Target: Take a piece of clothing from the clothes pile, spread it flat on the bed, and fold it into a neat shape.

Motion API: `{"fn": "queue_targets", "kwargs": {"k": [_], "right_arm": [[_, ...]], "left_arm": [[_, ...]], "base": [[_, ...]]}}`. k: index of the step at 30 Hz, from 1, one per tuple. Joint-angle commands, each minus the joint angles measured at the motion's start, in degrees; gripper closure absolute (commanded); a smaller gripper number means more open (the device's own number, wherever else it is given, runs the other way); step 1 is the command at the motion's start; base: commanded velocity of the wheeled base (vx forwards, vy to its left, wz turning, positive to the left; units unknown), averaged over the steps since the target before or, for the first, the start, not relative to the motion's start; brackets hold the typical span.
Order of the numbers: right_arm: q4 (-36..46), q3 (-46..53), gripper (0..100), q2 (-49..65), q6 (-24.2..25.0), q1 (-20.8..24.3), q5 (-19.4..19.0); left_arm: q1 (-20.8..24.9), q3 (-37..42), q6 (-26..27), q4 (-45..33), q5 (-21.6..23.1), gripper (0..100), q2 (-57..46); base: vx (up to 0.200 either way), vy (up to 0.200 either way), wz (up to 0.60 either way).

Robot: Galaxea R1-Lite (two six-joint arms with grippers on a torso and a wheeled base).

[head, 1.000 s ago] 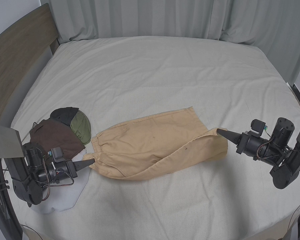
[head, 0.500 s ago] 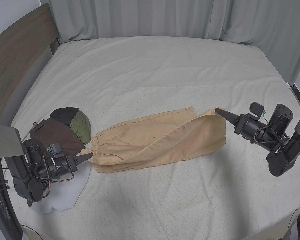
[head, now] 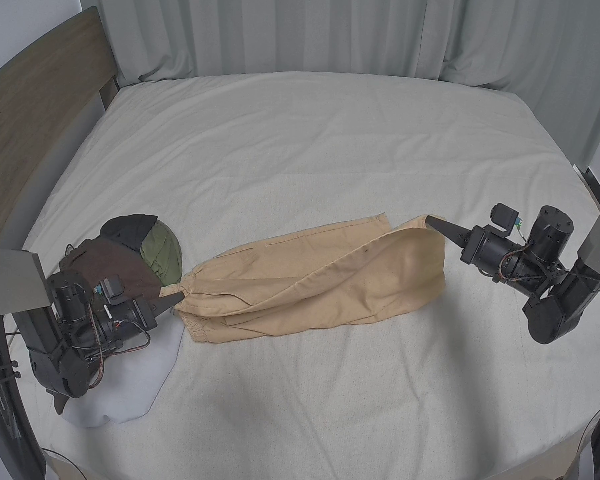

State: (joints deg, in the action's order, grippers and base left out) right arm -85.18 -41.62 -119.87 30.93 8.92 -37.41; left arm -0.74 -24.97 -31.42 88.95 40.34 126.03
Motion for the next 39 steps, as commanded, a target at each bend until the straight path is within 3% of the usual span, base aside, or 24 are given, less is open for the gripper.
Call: {"fn": "queue_targets", "kwargs": {"k": [1,15,28,39], "right_arm": [[-0.3,-0.9,100,-1.1,0.0,-0.2,0.0],[-0.2,-8.0,100,-8.0,1.4,0.0,-0.3],[0.5,-16.3,100,-14.1,2.3,0.2,0.0],[6.6,-23.6,100,-16.4,4.3,0.0,0.1]], "left_arm": [[0.2,-0.5,0.0,0.1,-0.2,100,0.3],[0.8,-2.2,-0.2,0.1,-2.0,100,2.6],[2.7,-6.6,-3.7,0.1,-8.7,100,6.7],[2.5,-9.9,-4.6,0.1,-10.9,100,9.6]], "base": [[0.0,0.0,0.0],[0.0,0.0,0.0],[0.0,0.0,0.0],[0.0,0.0,0.0]]}}
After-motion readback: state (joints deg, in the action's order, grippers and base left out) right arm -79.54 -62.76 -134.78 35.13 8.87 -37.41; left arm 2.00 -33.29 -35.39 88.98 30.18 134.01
